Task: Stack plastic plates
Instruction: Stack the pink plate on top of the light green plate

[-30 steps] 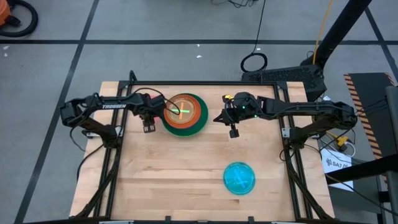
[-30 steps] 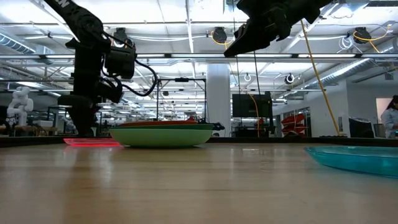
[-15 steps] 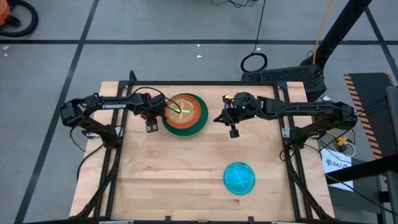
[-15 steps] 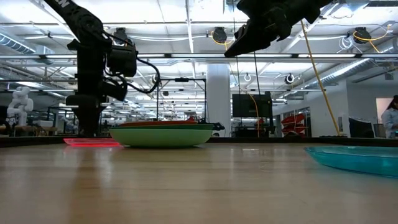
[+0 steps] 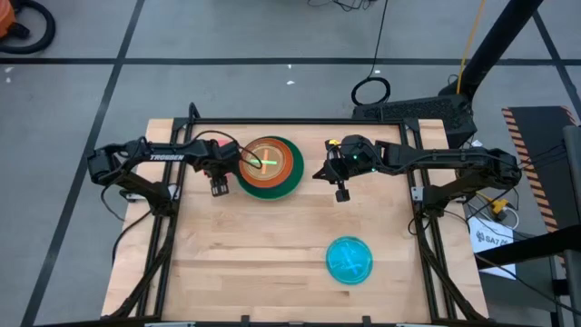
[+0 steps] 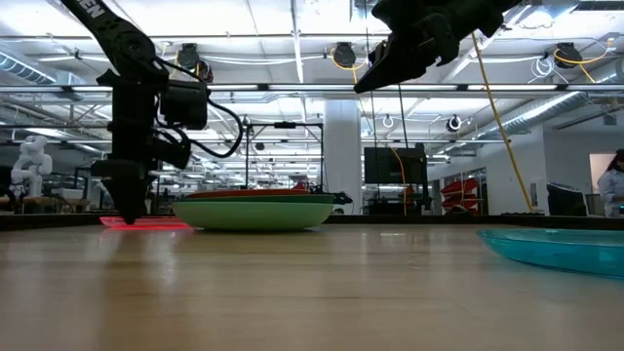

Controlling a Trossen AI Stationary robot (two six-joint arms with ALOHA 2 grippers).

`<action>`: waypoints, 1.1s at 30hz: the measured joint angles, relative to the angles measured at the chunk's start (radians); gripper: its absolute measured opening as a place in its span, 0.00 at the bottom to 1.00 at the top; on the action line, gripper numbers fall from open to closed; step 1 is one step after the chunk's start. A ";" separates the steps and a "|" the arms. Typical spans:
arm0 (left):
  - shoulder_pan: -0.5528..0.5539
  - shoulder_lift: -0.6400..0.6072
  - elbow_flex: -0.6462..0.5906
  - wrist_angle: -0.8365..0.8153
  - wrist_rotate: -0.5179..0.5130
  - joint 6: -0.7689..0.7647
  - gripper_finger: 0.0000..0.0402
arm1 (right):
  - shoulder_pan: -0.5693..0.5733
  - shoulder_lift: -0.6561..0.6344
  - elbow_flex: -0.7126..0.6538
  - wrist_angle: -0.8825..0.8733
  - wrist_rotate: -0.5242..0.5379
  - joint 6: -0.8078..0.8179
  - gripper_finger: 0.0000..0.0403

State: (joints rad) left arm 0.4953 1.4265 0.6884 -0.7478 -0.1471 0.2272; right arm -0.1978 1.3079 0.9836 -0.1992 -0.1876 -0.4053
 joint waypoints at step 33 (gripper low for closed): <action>0.062 0.000 -0.017 0.014 0.001 0.053 0.43 | 0.000 0.000 0.000 0.000 0.000 0.011 0.02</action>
State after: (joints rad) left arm 0.5577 1.4269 0.6716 -0.7338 -0.1457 0.2802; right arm -0.1974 1.3079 0.9836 -0.1993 -0.1875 -0.3939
